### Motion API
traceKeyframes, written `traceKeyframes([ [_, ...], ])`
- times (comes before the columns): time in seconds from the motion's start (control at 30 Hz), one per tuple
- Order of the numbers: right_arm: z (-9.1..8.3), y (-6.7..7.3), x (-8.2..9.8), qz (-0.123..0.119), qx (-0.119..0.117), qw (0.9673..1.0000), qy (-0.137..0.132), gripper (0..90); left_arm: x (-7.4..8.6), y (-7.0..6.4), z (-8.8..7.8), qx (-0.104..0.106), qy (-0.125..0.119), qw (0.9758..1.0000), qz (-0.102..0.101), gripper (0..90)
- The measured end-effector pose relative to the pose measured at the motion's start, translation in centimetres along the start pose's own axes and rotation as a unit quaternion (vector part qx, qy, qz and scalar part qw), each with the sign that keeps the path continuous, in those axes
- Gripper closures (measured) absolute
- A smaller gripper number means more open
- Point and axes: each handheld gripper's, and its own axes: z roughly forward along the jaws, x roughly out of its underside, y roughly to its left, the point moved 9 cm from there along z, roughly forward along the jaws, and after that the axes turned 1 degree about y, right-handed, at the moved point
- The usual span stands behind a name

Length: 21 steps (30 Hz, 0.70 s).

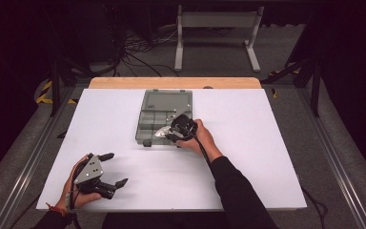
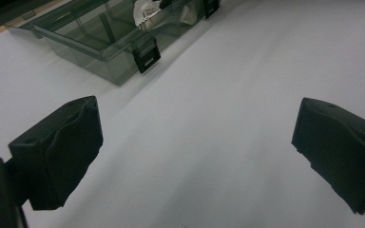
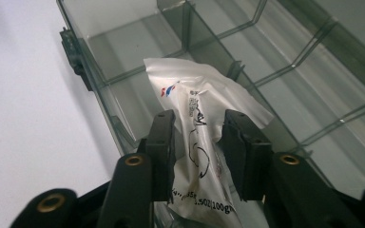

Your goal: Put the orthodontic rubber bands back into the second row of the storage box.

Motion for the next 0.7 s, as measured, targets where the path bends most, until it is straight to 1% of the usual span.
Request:
traceKeyframes([
  [0.03, -0.2, 0.0, -0.1, 0.003, 0.0, 1.0, -0.008, 60.1, 0.0, 0.0, 0.0, 0.0, 0.0, 1.0, 0.0, 3.7],
  [0.13, -0.8, 0.0, -0.4, 0.002, 0.011, 0.9998, -0.019, 58.0, 0.0, -0.1, 0.1, 0.0, -0.001, 1.0, -0.004, 3.7],
  [0.2, -1.1, -0.1, -0.5, 0.003, 0.012, 0.9995, -0.028, 58.1, 0.0, -0.1, 0.1, 0.0, -0.001, 1.0, -0.004, 3.7],
  [0.23, -1.1, -0.1, -0.5, 0.003, 0.012, 0.9995, -0.028, 58.1, 0.0, 0.0, 0.1, 0.0, 0.0, 1.0, -0.001, 3.7],
  [0.3, -1.5, -0.2, -0.7, 0.007, 0.02, 0.9991, -0.037, 57.8, -0.1, 0.0, 0.1, -0.003, -0.001, 0.9999, -0.01, 3.6],
  [0.37, -1.9, -0.2, -0.8, 0.005, 0.022, 0.9985, -0.05, 56.6, -0.1, 0.1, 0.1, -0.006, -0.002, 0.9999, -0.012, 3.7],
  [0.4, -2.2, -0.2, -0.9, 0.004, 0.027, 0.9981, -0.055, 56.6, -0.1, 0.1, 0.1, -0.006, -0.001, 0.9999, -0.012, 3.7],
  [0.47, -2.6, -0.1, -1.0, 0.006, 0.025, 0.9976, -0.065, 55.4, -0.1, 0.2, 0.1, -0.009, -0.003, 0.9999, -0.014, 3.8],
  [0.5, -2.8, -0.1, -1.1, 0.002, 0.029, 0.9972, -0.069, 56.0, -0.2, 0.3, 0.1, -0.011, -0.003, 0.9998, -0.013, 4.1],
  [0.6, -3.5, 0.0, -1.0, 0.0, 0.031, 0.9965, -0.077, 56.2, -0.2, 0.4, 0.2, -0.02, 0.0, 0.9996, -0.022, 6.3],
  [0.63, -3.7, 0.0, -1.0, -0.002, 0.038, 0.9961, -0.08, 56.2, -0.2, 0.5, 0.2, -0.023, 0.0, 0.9995, -0.023, 6.2],
  [0.7, -4.0, 0.0, -0.9, -0.002, 0.039, 0.9957, -0.084, 55.0, -0.2, 0.5, 0.3, -0.025, 0.002, 0.9994, -0.023, 7.1],
])
